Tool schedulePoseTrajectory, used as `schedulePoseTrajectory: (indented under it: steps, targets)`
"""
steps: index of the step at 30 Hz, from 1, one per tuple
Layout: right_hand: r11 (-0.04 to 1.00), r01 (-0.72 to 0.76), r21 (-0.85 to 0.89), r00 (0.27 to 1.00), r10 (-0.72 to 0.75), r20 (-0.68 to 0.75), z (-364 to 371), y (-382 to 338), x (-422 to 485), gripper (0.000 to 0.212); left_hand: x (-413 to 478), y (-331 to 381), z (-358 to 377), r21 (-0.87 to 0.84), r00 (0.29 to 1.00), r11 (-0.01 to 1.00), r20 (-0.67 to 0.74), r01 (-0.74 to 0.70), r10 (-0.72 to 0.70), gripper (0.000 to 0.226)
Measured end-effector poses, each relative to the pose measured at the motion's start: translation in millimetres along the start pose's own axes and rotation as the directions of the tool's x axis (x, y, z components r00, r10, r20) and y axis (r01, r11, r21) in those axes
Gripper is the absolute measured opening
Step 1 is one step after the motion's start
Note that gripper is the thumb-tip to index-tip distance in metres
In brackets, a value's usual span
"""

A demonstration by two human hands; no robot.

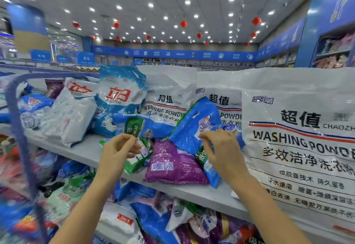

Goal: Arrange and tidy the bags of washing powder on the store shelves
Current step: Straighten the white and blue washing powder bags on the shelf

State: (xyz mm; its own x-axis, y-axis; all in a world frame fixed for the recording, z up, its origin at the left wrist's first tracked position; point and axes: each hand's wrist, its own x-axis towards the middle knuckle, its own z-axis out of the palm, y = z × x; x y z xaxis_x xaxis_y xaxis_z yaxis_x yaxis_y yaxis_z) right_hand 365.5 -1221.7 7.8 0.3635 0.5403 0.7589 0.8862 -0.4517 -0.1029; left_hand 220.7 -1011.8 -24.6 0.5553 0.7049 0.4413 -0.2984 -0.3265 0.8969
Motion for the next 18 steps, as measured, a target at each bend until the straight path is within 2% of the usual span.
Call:
schedulePoseTrajectory:
  steps: [5, 8, 10, 13, 15, 18]
  targets:
    - [0.967, 0.157, -0.198, 0.974, -0.119, 0.191, 46, 2, 71, 0.029, 22, -17, -31, 0.028, 0.995, 0.998, 0.089, -0.049, 0.047, 0.013]
    - [0.862, 0.354, -0.362, 0.876, -0.17, 0.452, 79, 3, 101, 0.045, 44, -30, -47, 0.032, 0.978, 0.996, 0.195, -0.078, 0.071, 0.013]
    - [0.816, 0.4, -0.417, 0.824, -0.121, 0.553, 91, 4, 109, 0.05, 61, -38, -58, 0.031, 0.962, 0.995, 0.259, -0.098, 0.086, 0.014]
    - [0.786, 0.368, -0.496, 0.841, -0.054, 0.538, 87, 9, 114, 0.036, 85, -48, -71, -0.006, 0.933, 0.995, 0.347, -0.096, 0.092, 0.012]
    - [0.768, 0.303, -0.564, 0.878, 0.005, 0.479, 74, 14, 118, 0.025, 97, -51, -73, -0.016, 0.907, 0.993, 0.406, -0.116, 0.112, 0.012]
    - [0.794, 0.109, -0.598, 0.956, 0.08, 0.281, 46, 21, 120, 0.021, 108, -50, -70, -0.087, 0.862, 0.989, 0.486, -0.118, 0.145, 0.011]
